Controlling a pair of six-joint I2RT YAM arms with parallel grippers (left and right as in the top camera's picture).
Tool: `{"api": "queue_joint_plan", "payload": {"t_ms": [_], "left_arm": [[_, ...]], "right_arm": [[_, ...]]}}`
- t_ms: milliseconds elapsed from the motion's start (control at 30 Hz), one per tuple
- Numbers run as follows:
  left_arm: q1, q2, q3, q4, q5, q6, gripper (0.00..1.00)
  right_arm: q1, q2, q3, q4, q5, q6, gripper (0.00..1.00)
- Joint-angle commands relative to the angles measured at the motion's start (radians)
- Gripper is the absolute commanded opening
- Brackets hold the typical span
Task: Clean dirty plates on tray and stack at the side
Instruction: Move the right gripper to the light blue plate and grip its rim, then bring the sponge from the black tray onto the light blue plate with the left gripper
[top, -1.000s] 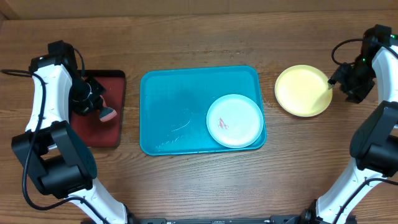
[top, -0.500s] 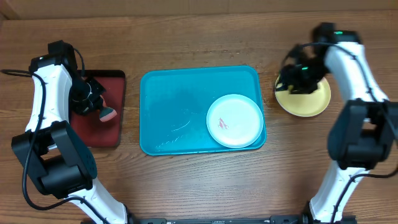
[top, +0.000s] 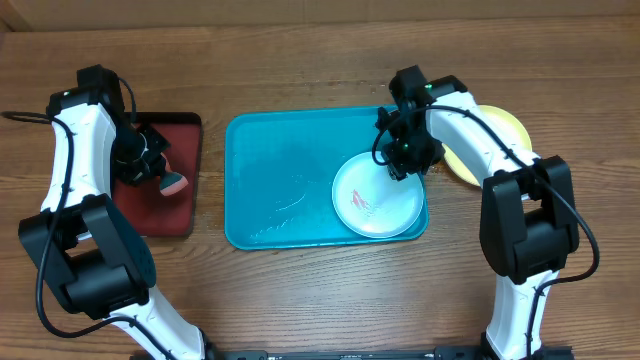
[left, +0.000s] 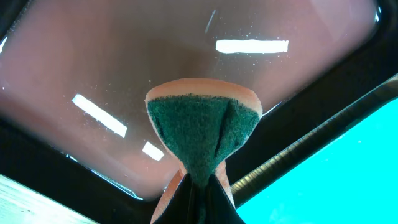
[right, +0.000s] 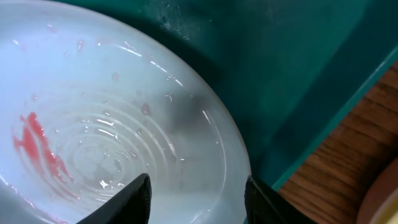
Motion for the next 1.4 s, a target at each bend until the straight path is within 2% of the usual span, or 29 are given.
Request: {"api": "queue_joint_plan", "payload": {"t_ms": [0, 267, 367, 467, 500, 700, 867, 1133, 1300, 1367], "left_arm": [[0.004, -0.018, -0.005, -0.002, 0.007, 0.02, 0.04], [0.004, -0.018, -0.005, 0.002, 0.008, 0.02, 0.04], [0.003, -0.018, -0.005, 0.007, 0.008, 0.02, 0.04], [0.003, -0.018, -0.005, 0.009, 0.008, 0.02, 0.04], [0.003, -0.018, -0.005, 0.009, 0.008, 0.02, 0.05], [-0.003, -0.018, -0.005, 0.013, 0.016, 0.02, 0.04], [-0.019, -0.018, -0.005, 0.013, 0.06, 0.077, 0.04], [-0.029, -0.018, -0.005, 0.039, 0.189, 0.169, 0.04], [-0.081, -0.018, -0.005, 0.039, 0.2, 0.179, 0.04], [-0.105, -0.018, -0.005, 0.04, 0.204, 0.189, 0.04]], "right_arm": [[0.001, -0.004, -0.005, 0.007, 0.051, 0.007, 0.49], [0.0, -0.003, -0.118, 0.078, 0.049, 0.033, 0.49], [0.002, -0.003, -0.127, 0.074, -0.003, 0.037, 0.4], [0.004, -0.003, -0.125, 0.082, -0.053, 0.101, 0.19], [0.005, -0.003, -0.125, 0.088, -0.067, 0.13, 0.17], [0.041, -0.003, -0.125, 0.174, -0.224, 0.312, 0.15], [0.069, -0.003, -0.125, 0.227, -0.111, 0.46, 0.15], [0.07, -0.003, -0.148, 0.221, -0.047, 0.475, 0.08], [0.08, -0.003, -0.192, 0.288, -0.19, 0.491, 0.04], [0.085, -0.003, -0.199, 0.315, -0.211, 0.553, 0.04]]}}
